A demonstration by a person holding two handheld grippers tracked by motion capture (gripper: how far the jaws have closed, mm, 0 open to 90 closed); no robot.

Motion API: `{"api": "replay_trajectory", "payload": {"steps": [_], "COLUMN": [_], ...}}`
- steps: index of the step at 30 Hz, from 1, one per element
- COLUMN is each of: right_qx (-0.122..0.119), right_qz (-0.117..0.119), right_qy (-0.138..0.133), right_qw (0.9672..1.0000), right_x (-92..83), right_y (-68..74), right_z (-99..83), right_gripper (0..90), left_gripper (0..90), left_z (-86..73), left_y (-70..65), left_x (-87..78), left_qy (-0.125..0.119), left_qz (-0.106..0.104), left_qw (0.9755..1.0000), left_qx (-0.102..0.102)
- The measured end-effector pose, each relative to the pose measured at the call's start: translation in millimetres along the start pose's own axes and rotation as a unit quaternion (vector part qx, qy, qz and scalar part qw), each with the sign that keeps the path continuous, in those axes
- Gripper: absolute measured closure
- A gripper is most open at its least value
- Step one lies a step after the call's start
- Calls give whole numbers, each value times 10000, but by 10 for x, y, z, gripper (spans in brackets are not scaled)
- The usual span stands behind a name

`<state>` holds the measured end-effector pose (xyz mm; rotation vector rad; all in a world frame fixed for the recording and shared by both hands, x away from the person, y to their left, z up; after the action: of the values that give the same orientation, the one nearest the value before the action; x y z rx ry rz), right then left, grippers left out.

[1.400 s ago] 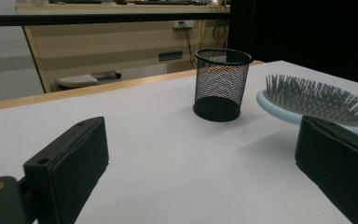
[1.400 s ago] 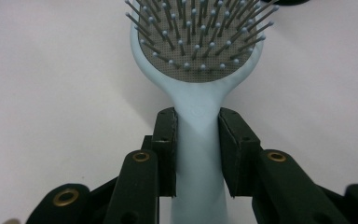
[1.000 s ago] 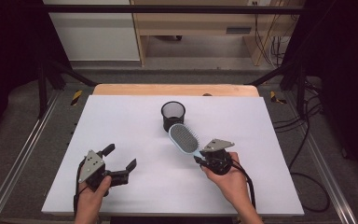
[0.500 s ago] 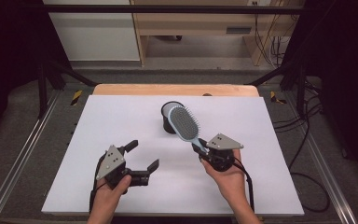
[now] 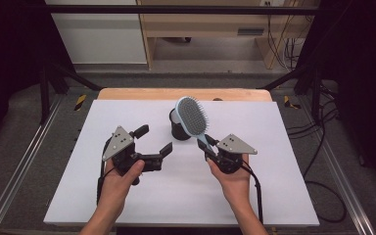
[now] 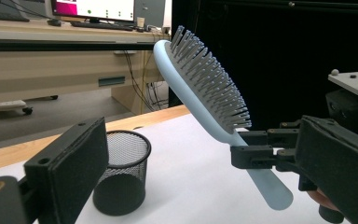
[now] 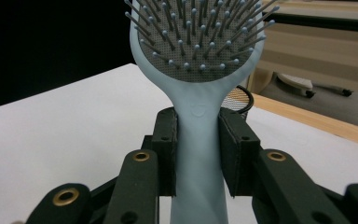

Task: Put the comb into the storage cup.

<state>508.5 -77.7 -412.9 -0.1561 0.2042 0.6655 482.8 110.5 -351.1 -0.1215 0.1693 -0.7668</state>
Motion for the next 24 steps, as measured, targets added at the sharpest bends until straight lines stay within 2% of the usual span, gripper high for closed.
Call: {"api": "replay_trajectory", "payload": {"steps": [6, 12, 15, 19, 24], "right_qx": [6, -50, -57, -68, -119], "right_qz": [87, 191, 234, 298, 344], "right_qy": [-121, -185, -218, -239, -273], "right_qw": [9999, 9996, 9995, 9992, 9990], "right_x": [-33, -15, -18, -13, -11], "right_y": [34, 128, 159, 208, 264], "right_z": [2, 11, 19, 26, 43], "right_gripper": [697, 697, 697, 697, 697], "left_gripper": [29, 29, 29, 28, 28], "left_z": [-12, 76, 99, 100, 83], "left_y": [-46, -63, -54, -49, -28], "left_x": [126, 141, 146, 164, 182], "left_qy": [-14, -127, -125, -109, -75], "left_qz": [-186, -238, -278, -340, -310], "left_qw": [9994, 9991, 9986, 9978, 9978], "left_qx": [-289, -329, -429, -558, -578]}}
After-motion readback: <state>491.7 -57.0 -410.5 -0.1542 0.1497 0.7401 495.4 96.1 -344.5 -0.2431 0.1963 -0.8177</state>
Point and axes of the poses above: each handheld gripper's, and its own axes: x roughly forward along the jaws, z roughly out of its top, y roughly to its left, the point moved 7 cm from there along x, roughly forward along the jaws, and after that the axes turned 4 degrees about -x, right-handed, at the moved point
